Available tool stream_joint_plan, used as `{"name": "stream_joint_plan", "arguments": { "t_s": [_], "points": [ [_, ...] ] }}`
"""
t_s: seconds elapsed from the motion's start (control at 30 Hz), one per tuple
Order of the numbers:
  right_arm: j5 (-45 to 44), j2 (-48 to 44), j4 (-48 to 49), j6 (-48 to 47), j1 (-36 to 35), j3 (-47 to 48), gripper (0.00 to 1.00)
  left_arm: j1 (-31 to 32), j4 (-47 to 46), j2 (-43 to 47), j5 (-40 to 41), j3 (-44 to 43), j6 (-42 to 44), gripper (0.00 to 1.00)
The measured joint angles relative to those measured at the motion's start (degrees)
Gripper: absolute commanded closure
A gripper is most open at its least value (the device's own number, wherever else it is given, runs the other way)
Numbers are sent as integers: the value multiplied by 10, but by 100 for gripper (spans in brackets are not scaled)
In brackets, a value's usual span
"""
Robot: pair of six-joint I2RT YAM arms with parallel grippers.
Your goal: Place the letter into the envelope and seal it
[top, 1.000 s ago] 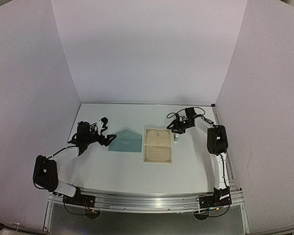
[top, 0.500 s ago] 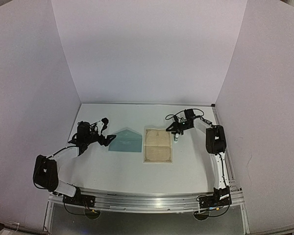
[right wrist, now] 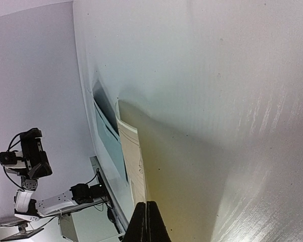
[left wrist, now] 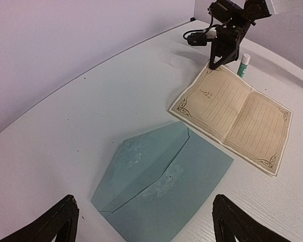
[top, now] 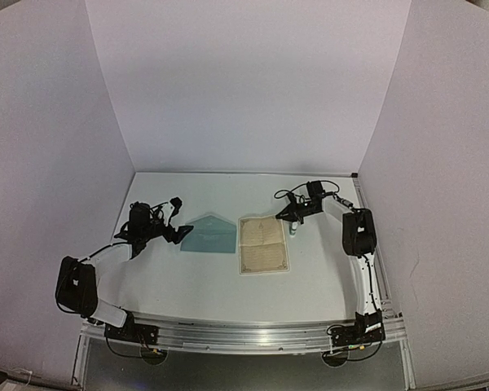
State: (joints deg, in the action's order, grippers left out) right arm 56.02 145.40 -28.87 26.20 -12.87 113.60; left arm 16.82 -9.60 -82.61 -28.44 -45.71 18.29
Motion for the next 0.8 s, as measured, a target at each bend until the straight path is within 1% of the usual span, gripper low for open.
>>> {"name": "stream_joint_plan", "arguments": {
  "t_s": [0.17,0.4,0.53,0.67,0.8],
  "points": [
    [15,-29,-3,6,0,-4,100,0,2,1,-17,0,-1,11],
    [33,-132,15,31,-9,-4,100,0,1,12,-62,0,-44,11],
    [44,-194,68,76,-32,-9,100,1,-8,22,-85,-8,-93,8],
    [48,-244,129,120,-58,-20,100,2,-10,23,-107,-38,-149,1],
    [51,-282,175,145,-87,-11,100,6,-14,23,-143,-66,-196,0]
  ]
}}
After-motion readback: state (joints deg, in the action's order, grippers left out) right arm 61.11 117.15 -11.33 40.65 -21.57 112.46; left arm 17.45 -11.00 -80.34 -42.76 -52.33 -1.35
